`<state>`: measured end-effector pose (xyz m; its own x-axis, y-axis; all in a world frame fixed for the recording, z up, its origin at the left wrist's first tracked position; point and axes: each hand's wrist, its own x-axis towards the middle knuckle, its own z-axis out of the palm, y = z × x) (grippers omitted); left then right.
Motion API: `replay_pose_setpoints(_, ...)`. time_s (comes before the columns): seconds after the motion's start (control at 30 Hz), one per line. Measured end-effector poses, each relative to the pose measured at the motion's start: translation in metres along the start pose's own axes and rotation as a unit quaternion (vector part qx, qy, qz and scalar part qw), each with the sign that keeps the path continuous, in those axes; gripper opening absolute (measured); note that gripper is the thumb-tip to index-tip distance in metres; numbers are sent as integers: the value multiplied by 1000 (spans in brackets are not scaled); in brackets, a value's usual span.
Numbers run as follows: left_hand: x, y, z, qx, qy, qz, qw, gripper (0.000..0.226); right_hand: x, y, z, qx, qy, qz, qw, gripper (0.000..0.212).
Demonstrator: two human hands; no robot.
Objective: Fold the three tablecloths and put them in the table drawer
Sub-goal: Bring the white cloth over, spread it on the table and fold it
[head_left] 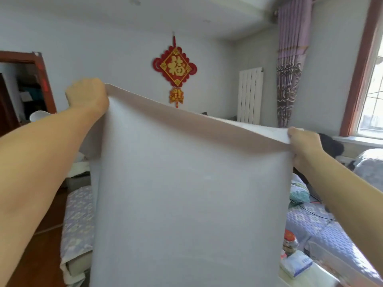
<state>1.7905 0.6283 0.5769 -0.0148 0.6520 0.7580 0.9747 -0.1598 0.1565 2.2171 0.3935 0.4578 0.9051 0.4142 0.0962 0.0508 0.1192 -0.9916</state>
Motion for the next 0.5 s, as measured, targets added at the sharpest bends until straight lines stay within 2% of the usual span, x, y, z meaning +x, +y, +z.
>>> replay_pose_setpoints(0.13,23,-18,-28,5,47,8,999,19,10,-48,23,-11,77,-31,996,52)
replay_pose_setpoints(0.2,27,-35,-41,34,55,6,998,20,12,-66,43,11,80,-32,996,53)
replay_pose_setpoints(0.23,24,-48,-45,50,51,3,997,20,4,-68,56,-30,76,-58,995,46)
replay_pose_setpoints(0.27,20,-65,-46,62,46,-7,997,21,-8,-72,72,-102,38,-85,990,41)
replay_pose_setpoints(0.3,14,-82,-48,74,42,-16,996,22,-19,-76,87,-89,-1,-89,992,39)
replay_pose_setpoints(0.33,7,-102,-47,86,41,-23,995,22,-30,-78,100,11,-33,-31,999,41)
replay_pose_setpoints(0.37,-1,-121,-48,106,34,-31,993,20,-37,-83,111,80,-86,-23,993,41)
replay_pose_setpoints(0.43,-16,-161,-48,146,7,-26,989,16,-52,-86,137,96,-118,-40,988,42)
replay_pose_setpoints(0.5,-35,-197,-51,166,-53,-13,985,14,-69,-97,162,89,-164,-66,980,44)
